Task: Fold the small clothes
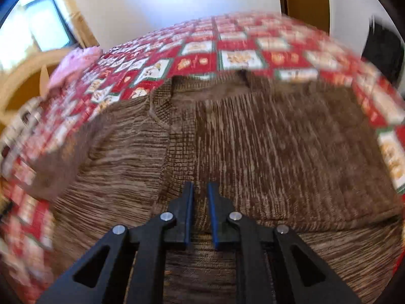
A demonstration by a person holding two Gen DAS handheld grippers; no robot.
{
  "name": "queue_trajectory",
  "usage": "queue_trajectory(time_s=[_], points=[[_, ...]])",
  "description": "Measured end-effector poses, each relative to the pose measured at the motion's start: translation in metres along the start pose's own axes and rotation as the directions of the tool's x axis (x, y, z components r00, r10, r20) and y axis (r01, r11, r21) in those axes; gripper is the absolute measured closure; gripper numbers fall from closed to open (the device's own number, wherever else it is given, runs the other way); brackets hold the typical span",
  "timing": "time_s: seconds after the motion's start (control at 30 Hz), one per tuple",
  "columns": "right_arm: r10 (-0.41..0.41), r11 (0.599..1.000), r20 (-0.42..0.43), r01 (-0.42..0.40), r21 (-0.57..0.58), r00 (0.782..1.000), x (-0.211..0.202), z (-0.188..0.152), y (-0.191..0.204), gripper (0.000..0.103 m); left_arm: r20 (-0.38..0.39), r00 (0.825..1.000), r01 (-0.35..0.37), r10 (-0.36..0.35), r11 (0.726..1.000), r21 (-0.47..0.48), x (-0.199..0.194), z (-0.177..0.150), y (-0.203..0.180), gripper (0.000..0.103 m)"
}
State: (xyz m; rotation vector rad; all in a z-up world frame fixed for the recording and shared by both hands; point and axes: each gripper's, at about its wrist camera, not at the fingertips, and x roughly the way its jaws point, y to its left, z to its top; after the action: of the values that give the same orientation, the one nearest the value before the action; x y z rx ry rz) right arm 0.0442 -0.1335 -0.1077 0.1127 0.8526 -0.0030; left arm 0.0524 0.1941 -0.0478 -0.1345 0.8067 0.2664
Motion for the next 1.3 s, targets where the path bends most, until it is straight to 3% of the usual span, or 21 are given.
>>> queue_trajectory(time_s=[0.1, 0.2, 0.3, 0.43, 0.6, 0.67, 0.73, 0.8, 0.87, 0.97, 1.03, 1.13, 1.3], points=[[-0.048, 0.998, 0.022, 0.049, -0.046, 0.999, 0.000, 0.000, 0.009, 0.085, -0.008, 1.000, -0.023, 0.022, 0.989, -0.145, 0.014, 0.007, 0.041, 0.001], [-0.007, 1.000, 0.025, 0.007, -0.003, 1.000, 0.004, 0.004, 0.001, 0.084, -0.018, 1.000, -0.025, 0.021, 0.969, -0.245, 0.030, 0.019, 0.065, 0.001], [0.036, 0.998, 0.027, -0.037, 0.047, 0.999, 0.003, -0.001, -0.011, 0.083, -0.047, 0.999, 0.009, -0.021, 0.968, -0.250, 0.046, 0.027, 0.064, 0.001], [0.040, 0.998, 0.031, -0.042, 0.046, 0.999, 0.000, -0.005, -0.009, 0.082, -0.057, 0.998, 0.006, -0.020, 0.972, -0.233, 0.062, 0.032, 0.054, 0.001], [0.061, 0.998, 0.029, -0.062, 0.015, 0.998, 0.001, -0.005, -0.003, 0.064, -0.096, 0.988, 0.084, -0.123, 0.937, -0.339, 0.087, 0.034, 0.056, 0.004], [0.050, 0.999, 0.030, -0.050, 0.003, 0.998, 0.001, -0.005, -0.001, 0.063, -0.114, 0.984, 0.085, -0.134, 0.930, -0.359, 0.096, 0.032, 0.054, 0.020], [0.053, 0.999, 0.030, -0.053, 0.005, 0.998, 0.001, -0.006, -0.002, 0.063, -0.105, 0.989, 0.061, -0.104, 0.932, -0.358, 0.098, 0.032, 0.052, 0.027], [0.061, 0.998, 0.031, -0.062, 0.012, 0.998, 0.001, -0.006, -0.004, 0.062, -0.079, 0.992, 0.066, -0.102, 0.927, -0.370, 0.099, 0.033, 0.053, 0.046], [0.062, 0.998, 0.032, -0.063, 0.012, 0.998, 0.002, -0.006, -0.004, 0.062, -0.074, 0.990, 0.084, -0.124, 0.912, -0.402, 0.105, 0.032, 0.060, 0.085], [0.062, 0.998, 0.032, -0.062, 0.009, 0.998, 0.002, -0.006, -0.004, 0.061, -0.053, 0.985, 0.123, -0.166, 0.881, -0.458, 0.109, 0.026, 0.072, 0.093], [0.066, 0.998, 0.033, -0.067, 0.008, 0.997, 0.001, -0.006, -0.004, 0.060, -0.044, 0.984, 0.135, -0.172, 0.884, -0.448, 0.107, 0.026, 0.072, 0.094], [0.071, 0.997, 0.033, -0.071, 0.009, 0.997, 0.001, -0.006, -0.004, 0.059, -0.024, 0.987, 0.135, -0.159, 0.896, -0.423, 0.098, 0.031, 0.068, 0.094], [0.086, 0.996, 0.038, -0.087, 0.022, 0.996, 0.000, -0.007, -0.006, 0.058, 0.072, 0.989, 0.145, -0.129, 0.946, -0.292, 0.063, 0.049, 0.036, 0.094]])
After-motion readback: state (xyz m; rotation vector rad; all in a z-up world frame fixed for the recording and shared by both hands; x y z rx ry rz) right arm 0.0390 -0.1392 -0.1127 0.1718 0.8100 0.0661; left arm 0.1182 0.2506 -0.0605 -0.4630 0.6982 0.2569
